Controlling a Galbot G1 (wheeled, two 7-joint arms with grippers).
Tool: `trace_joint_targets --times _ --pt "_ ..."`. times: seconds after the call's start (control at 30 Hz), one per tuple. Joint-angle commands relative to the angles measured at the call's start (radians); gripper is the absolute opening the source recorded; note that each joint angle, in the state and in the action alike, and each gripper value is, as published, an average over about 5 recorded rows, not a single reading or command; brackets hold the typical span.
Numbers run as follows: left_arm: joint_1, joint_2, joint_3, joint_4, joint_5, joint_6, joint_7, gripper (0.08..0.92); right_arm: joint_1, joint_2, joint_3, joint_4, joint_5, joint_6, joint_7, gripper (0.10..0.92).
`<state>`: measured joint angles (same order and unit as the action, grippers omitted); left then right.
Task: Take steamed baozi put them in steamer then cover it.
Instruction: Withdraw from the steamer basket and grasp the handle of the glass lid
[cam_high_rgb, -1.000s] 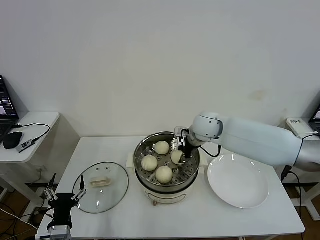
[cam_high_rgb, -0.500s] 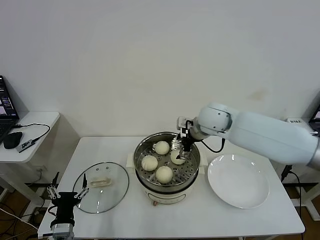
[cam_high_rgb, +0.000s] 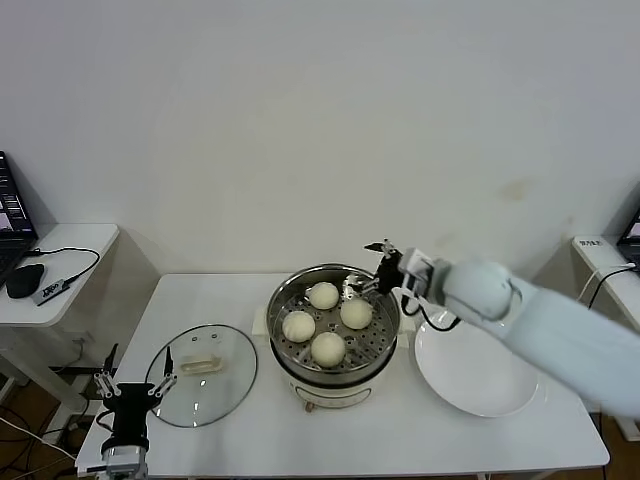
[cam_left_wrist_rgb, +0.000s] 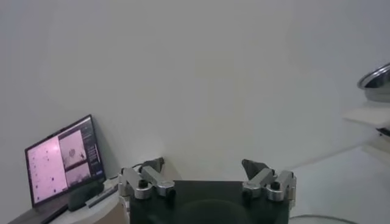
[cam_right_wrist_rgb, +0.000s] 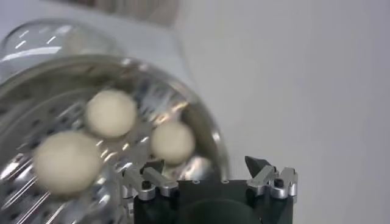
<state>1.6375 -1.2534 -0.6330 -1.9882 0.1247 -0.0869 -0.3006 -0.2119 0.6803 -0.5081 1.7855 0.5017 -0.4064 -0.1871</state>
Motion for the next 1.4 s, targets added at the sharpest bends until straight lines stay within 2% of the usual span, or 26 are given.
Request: trace_joint_targets --times 0.03,0.2,0.37,0.53,0.77,0.9,1.4 --pt "-0.004 -0.001 0.004 0.041 0.004 -0.044 0.002 0.823 -1.016 0.296 1.034 0.046 -0.342 0.537 0.123 0.823" --pt "-0.022 -0.006 0.023 0.077 0.093 -0.061 -0.010 0.823 -1.140 0.500 1.245 -0.002 -0.327 0.643 0.020 0.823" --pt "-0.041 -0.001 0.010 0.119 0.396 -0.064 -0.008 0.823 -1.234 0.643 1.370 0.017 -0.299 0.633 -0.052 0.823" --pt "-0.049 0.058 -0.048 0.162 0.761 -0.055 0.055 0.823 -1.312 0.709 1.441 0.060 -0.301 0.607 -0.050 0.823" --pt "-0.059 0.146 -0.052 0.227 1.103 -0.095 0.097 0.823 -1.354 0.725 1.490 0.065 -0.318 0.613 -0.033 0.823" --pt "-0.070 0.147 -0.030 0.241 1.173 -0.102 0.142 0.823 -1.351 0.726 1.504 0.057 -0.323 0.614 -0.025 0.823" --pt "-0.195 0.124 0.030 0.339 1.195 -0.066 0.190 0.823 -1.358 0.741 1.511 0.052 -0.347 0.626 -0.024 0.823"
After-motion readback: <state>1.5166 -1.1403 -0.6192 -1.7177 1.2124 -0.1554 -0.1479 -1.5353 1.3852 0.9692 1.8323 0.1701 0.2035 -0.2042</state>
